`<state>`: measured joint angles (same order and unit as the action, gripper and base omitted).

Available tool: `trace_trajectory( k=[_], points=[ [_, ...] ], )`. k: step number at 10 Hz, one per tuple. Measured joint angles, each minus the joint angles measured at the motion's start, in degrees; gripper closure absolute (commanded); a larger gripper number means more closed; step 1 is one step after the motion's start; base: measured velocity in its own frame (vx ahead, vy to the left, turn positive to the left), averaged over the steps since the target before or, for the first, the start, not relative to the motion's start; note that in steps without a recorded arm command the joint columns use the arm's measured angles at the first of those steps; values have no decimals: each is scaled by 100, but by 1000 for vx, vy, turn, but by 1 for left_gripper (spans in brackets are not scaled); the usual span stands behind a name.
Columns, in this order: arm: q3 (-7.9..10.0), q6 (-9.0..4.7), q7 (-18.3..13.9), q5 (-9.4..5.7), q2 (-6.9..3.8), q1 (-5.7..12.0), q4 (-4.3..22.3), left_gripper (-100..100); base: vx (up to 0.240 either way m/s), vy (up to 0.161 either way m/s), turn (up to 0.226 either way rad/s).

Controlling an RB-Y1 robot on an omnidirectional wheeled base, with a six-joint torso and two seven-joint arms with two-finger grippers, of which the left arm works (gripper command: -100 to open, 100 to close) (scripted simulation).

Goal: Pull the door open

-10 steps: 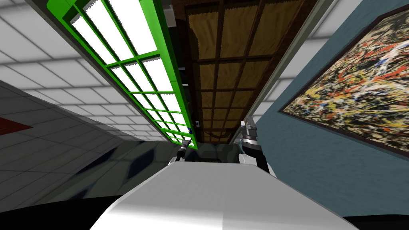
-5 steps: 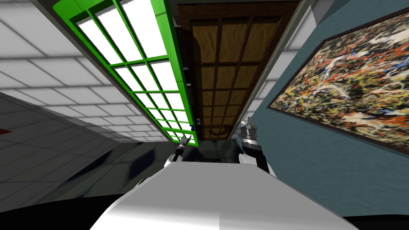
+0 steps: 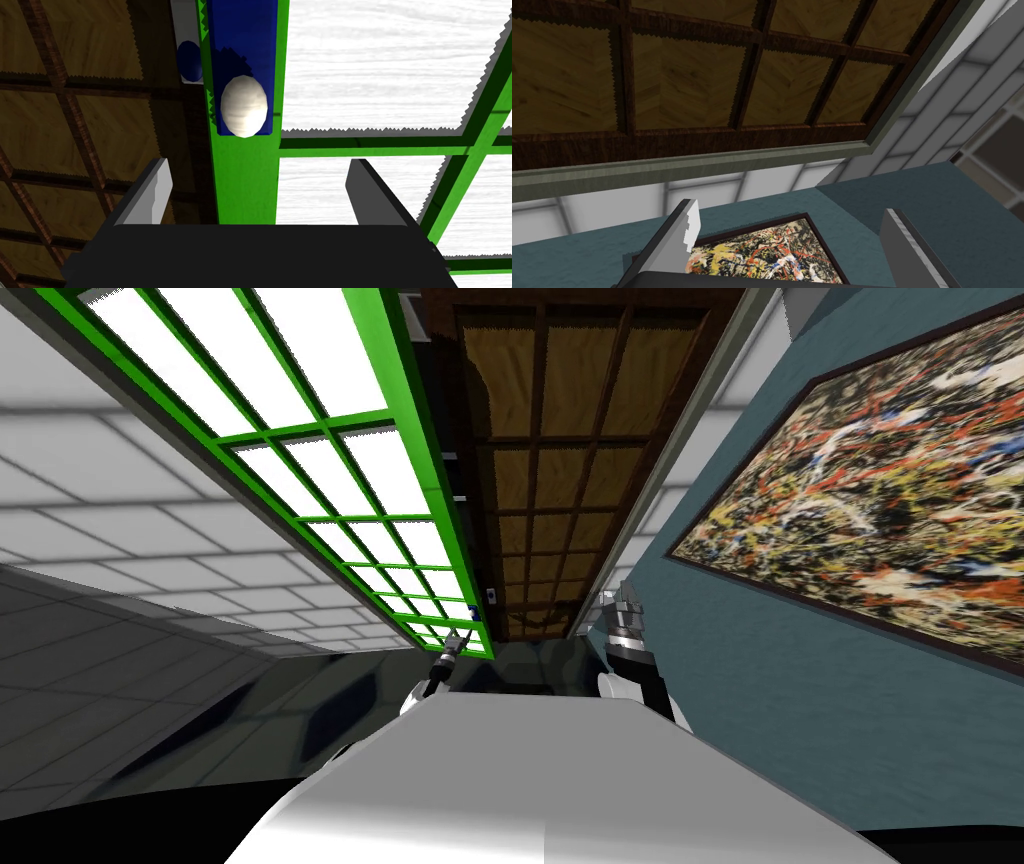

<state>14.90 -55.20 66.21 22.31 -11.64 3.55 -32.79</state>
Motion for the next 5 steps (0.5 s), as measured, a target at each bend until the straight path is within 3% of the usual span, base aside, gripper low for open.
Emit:
trace_trajectory(
  k=[2, 3, 5],
  points=[
    [72, -46, -38, -53, -100, -20, 121, -100, 157, -32, -169],
    [120, -53, -83, -88, -149, -92, 78, -100, 131, -36, -31],
    [186, -157, -100, -139, -236, -67, 212, -100, 174, -53, -128]
  ],
)
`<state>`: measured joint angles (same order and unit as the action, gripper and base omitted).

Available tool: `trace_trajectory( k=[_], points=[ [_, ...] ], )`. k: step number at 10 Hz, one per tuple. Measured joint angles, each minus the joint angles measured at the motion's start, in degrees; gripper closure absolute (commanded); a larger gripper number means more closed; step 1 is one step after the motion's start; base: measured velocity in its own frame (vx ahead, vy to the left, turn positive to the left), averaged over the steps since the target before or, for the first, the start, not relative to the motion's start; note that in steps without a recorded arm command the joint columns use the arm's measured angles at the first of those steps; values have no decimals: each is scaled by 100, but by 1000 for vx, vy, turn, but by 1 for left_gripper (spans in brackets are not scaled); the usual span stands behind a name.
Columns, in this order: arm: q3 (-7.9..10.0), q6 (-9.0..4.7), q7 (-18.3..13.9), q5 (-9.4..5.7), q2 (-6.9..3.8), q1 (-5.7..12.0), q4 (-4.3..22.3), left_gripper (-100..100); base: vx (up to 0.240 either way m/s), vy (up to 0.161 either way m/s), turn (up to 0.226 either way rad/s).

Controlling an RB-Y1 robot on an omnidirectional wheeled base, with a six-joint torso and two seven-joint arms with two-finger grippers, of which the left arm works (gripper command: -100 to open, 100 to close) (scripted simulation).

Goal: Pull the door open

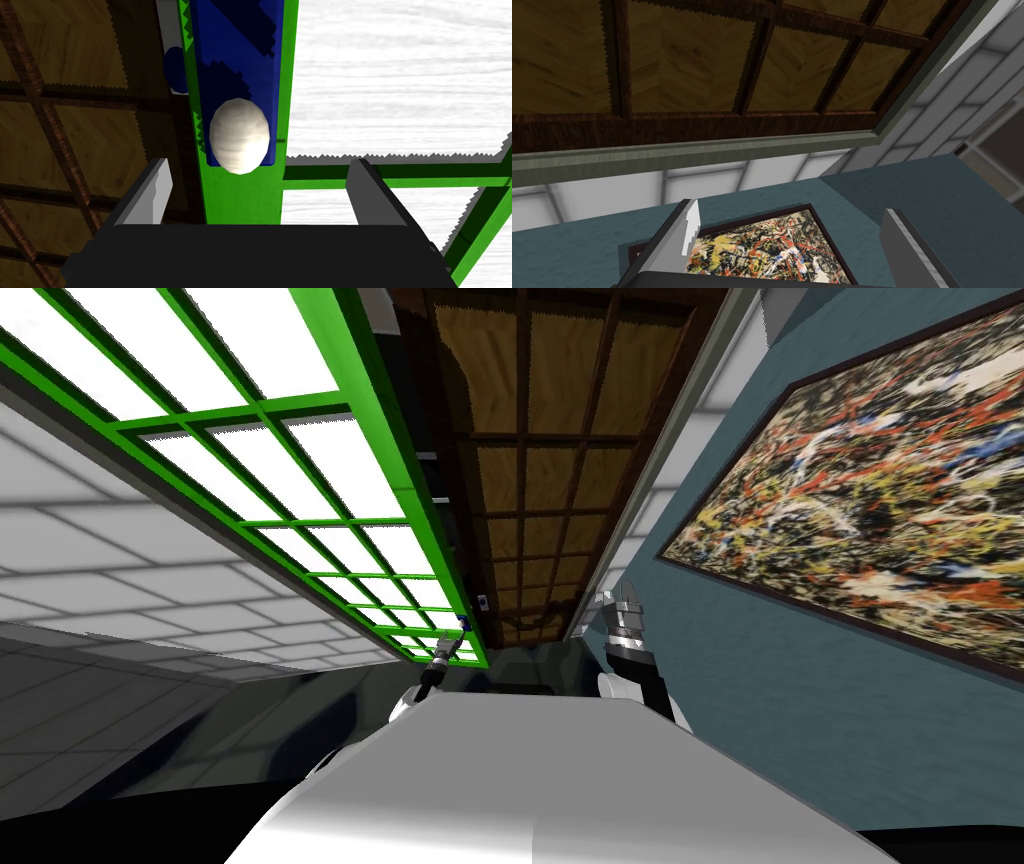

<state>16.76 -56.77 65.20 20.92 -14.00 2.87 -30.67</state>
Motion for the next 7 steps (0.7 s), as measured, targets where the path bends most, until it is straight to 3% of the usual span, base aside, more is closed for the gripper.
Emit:
trace_trajectory(
  k=[2, 3, 7],
  points=[
    [56, -85, -7, -46, -61, 89, 112, -100, 151, -31, -41],
    [57, -93, -8, -48, -63, 96, 111, 100, -14, 2, 28],
    [51, -77, -2, -42, -60, 96, 111, 100, -18, 5, -9]
  ],
)
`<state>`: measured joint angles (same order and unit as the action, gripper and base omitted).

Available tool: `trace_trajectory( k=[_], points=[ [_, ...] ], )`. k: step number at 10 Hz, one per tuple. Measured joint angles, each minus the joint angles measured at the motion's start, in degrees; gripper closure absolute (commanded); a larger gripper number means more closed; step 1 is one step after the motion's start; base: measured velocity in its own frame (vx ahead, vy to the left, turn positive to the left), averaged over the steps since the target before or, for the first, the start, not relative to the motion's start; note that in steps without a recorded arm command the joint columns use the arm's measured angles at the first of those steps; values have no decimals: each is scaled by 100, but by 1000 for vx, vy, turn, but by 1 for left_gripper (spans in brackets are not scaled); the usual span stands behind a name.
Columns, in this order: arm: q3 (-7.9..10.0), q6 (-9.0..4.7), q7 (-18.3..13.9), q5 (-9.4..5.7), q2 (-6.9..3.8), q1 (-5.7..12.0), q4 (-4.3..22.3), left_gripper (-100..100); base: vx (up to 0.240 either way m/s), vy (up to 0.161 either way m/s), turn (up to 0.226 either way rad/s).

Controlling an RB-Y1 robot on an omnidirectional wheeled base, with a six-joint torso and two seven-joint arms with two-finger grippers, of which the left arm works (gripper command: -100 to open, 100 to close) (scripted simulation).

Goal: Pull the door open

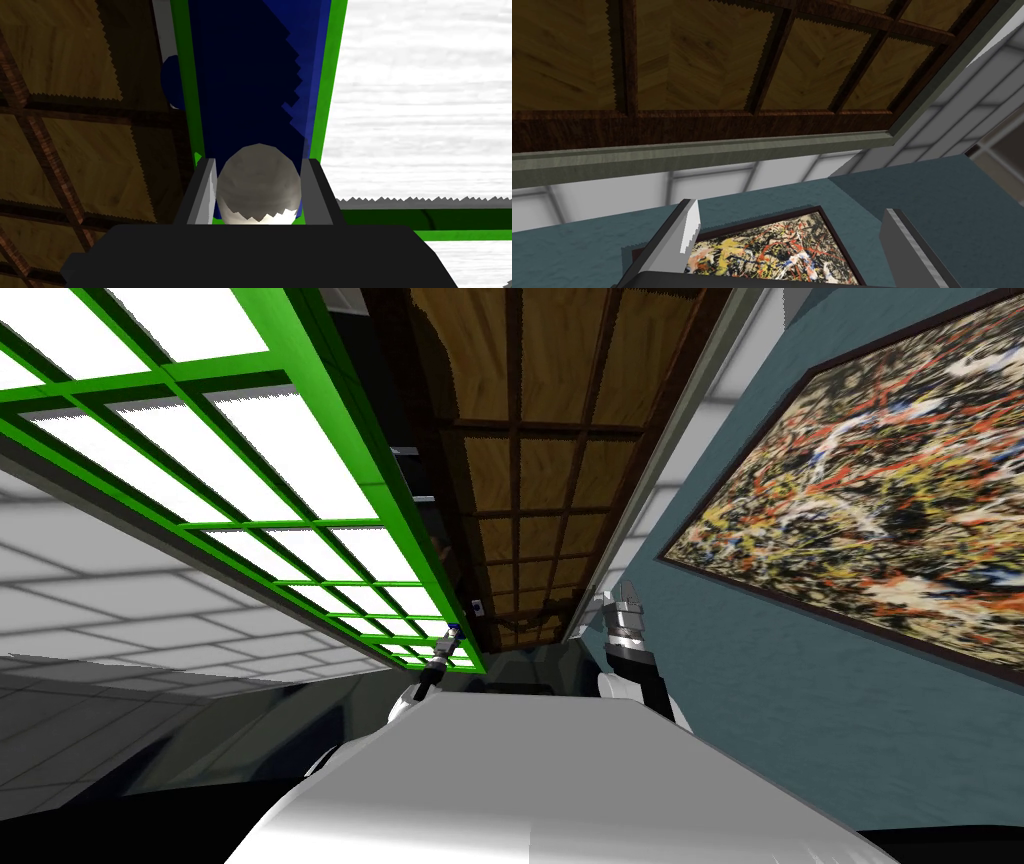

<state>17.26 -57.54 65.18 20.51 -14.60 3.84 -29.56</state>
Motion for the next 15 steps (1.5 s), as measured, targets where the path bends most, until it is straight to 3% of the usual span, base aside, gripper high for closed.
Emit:
trace_trajectory(
  k=[4, 15],
  points=[
    [-29, 10, -169, -40, -4, -10, 2, 100, -31, 13, -19],
    [-270, 77, -1710, -440, -4, -60, 0, 100, -47, 16, -31]
  ],
)
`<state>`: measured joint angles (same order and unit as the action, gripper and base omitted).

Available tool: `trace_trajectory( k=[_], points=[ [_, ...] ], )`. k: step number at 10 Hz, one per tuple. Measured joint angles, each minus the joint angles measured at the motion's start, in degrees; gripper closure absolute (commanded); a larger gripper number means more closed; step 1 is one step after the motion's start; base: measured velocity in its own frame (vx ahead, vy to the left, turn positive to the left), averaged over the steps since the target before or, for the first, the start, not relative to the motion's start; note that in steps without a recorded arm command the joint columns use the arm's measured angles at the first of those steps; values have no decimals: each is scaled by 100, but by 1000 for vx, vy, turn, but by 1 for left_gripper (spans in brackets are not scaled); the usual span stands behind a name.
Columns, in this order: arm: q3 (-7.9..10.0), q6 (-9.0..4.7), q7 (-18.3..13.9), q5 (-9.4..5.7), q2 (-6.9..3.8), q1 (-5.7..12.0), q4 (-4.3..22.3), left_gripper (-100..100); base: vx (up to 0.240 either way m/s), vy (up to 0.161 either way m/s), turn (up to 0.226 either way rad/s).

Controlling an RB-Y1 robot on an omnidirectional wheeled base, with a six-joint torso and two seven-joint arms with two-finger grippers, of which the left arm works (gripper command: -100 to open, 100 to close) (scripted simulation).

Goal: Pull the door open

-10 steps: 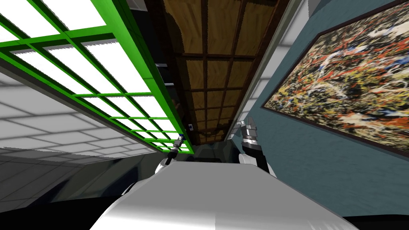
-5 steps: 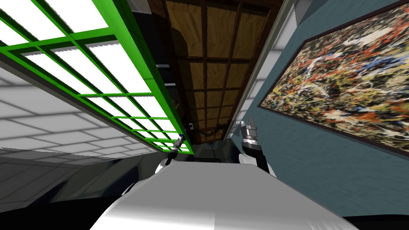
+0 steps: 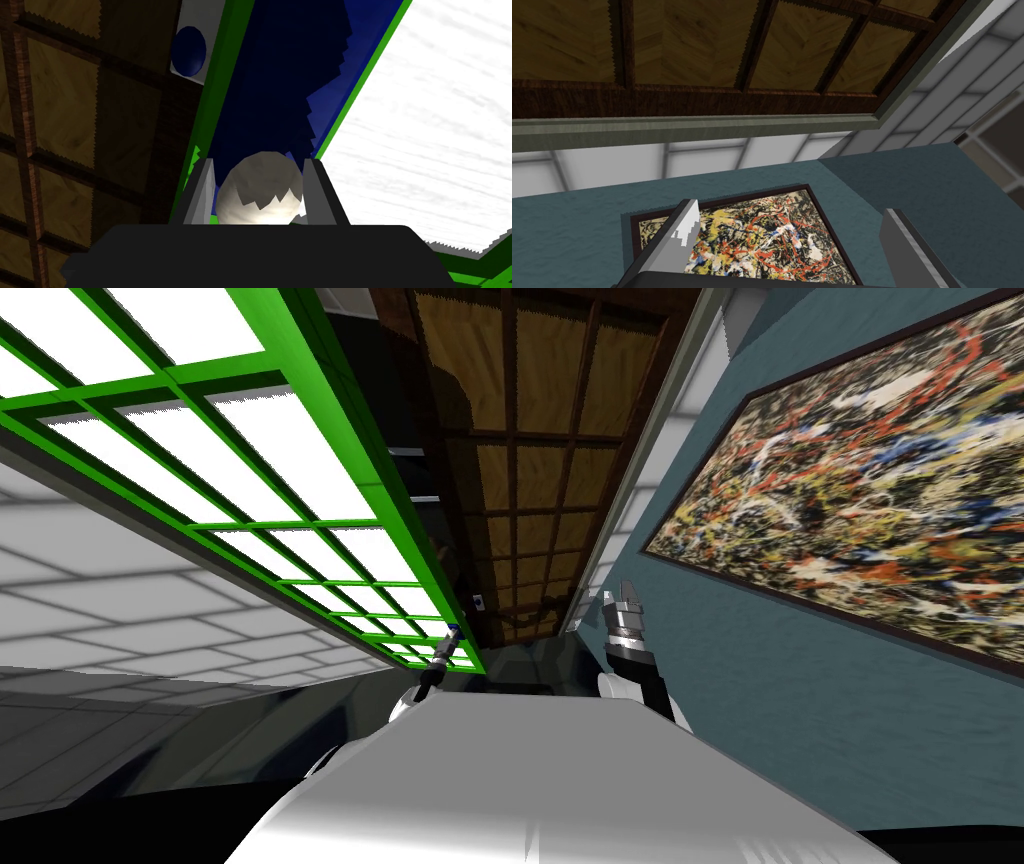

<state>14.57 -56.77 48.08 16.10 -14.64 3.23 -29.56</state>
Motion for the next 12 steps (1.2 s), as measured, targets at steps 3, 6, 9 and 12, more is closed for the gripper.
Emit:
trace_trajectory(
  k=[3, 6, 9, 12],
  points=[
    [-66, 0, -388, -117, 2, 8, 29, 100, -38, 19, -40],
    [-143, 25, -814, -251, 5, 8, 31, 100, -40, 16, -42],
    [-216, 54, -1209, -362, 5, -17, -12, 100, -44, 21, -45],
    [-289, 27, -1632, -521, -6, 50, 88, 100, -40, 14, -33]
  ],
)
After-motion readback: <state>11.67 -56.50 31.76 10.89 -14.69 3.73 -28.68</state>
